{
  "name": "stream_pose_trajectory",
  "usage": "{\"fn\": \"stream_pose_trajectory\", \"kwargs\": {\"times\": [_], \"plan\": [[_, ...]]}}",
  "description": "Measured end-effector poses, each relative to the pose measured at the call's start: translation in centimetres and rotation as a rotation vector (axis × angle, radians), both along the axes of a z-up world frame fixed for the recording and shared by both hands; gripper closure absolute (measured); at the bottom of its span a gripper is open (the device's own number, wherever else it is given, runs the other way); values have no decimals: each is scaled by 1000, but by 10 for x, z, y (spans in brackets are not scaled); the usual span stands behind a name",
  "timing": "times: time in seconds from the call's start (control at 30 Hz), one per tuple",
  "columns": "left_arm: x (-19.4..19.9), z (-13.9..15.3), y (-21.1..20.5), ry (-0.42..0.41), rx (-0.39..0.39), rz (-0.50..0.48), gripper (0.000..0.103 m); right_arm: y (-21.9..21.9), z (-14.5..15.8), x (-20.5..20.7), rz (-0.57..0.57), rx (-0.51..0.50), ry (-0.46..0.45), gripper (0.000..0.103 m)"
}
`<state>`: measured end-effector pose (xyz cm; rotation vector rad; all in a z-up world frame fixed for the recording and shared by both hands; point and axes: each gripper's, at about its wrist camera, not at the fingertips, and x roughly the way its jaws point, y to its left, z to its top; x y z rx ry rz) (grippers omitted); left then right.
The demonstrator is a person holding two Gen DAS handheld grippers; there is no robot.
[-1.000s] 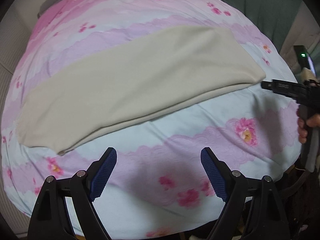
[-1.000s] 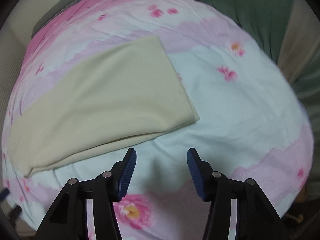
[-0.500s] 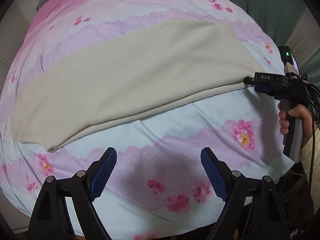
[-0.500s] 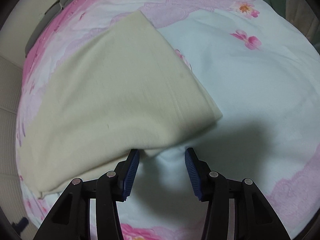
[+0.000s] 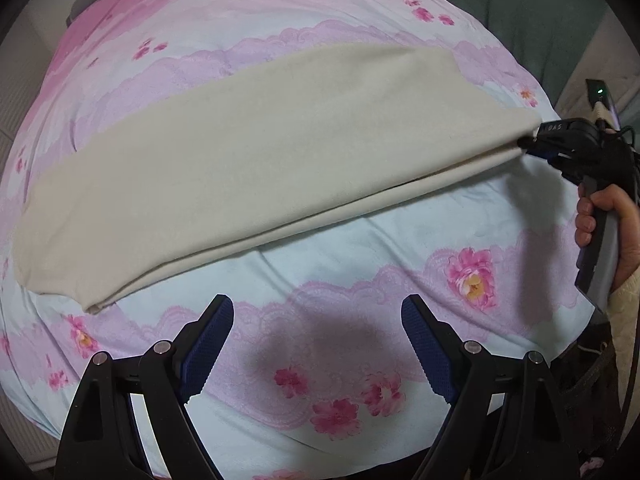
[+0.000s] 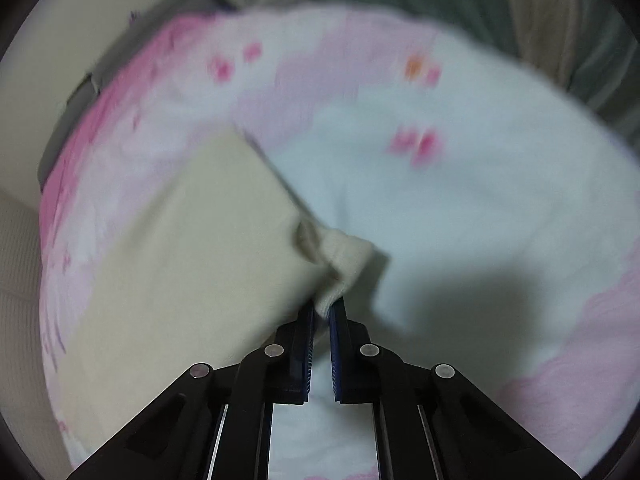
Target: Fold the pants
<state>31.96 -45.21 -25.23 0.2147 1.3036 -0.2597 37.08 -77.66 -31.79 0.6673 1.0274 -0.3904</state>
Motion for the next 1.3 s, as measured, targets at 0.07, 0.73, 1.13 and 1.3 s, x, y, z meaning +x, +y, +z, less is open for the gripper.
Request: {"fn": "stream_pose_trajectory", "kwargs": {"times": [0.07, 0.73, 1.13, 1.3], "plan": [[2, 0, 1, 19, -5, 12, 17, -2, -6, 10, -1, -2, 45, 97], [-22, 33, 183, -46, -69, 168, 17, 149, 78, -75, 262, -418, 212, 44], [-19, 36, 445, -76, -78, 349, 16, 457, 90, -87, 607, -207, 110, 44], [-2, 31, 541, -110, -107, 459, 16, 541, 76, -75, 666, -125, 108, 44]]}}
